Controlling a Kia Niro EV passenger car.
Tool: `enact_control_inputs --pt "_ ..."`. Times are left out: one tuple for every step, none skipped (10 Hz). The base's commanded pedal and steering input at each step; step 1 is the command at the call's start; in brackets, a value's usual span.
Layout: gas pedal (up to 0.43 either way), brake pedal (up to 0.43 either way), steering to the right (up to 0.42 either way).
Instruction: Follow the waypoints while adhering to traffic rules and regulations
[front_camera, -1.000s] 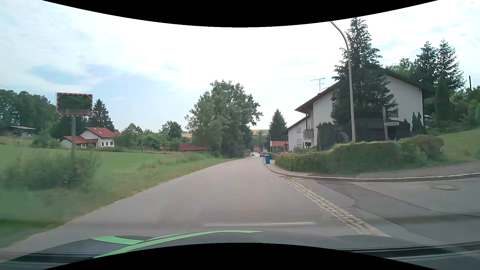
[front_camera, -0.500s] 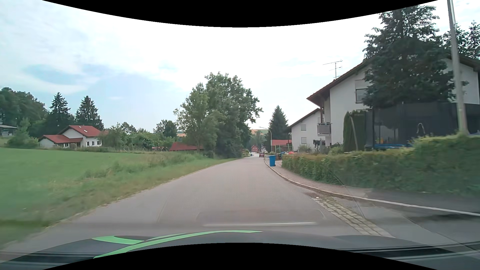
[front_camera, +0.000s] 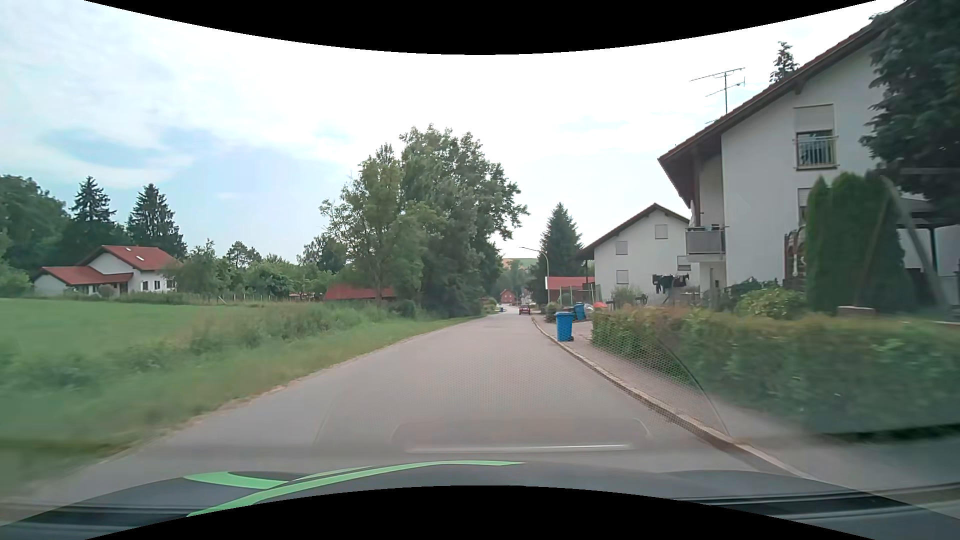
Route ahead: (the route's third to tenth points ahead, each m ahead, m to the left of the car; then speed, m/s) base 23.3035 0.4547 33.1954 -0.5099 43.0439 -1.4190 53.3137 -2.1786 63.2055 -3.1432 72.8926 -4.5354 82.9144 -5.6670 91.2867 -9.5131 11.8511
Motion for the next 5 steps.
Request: enact_control_inputs --pt "0.000 0.152 0.004" --pt "0.000 0.146 0.004" --pt "0.000 0.152 0.004" --pt "0.000 0.146 0.004" --pt "0.000 0.146 0.004"
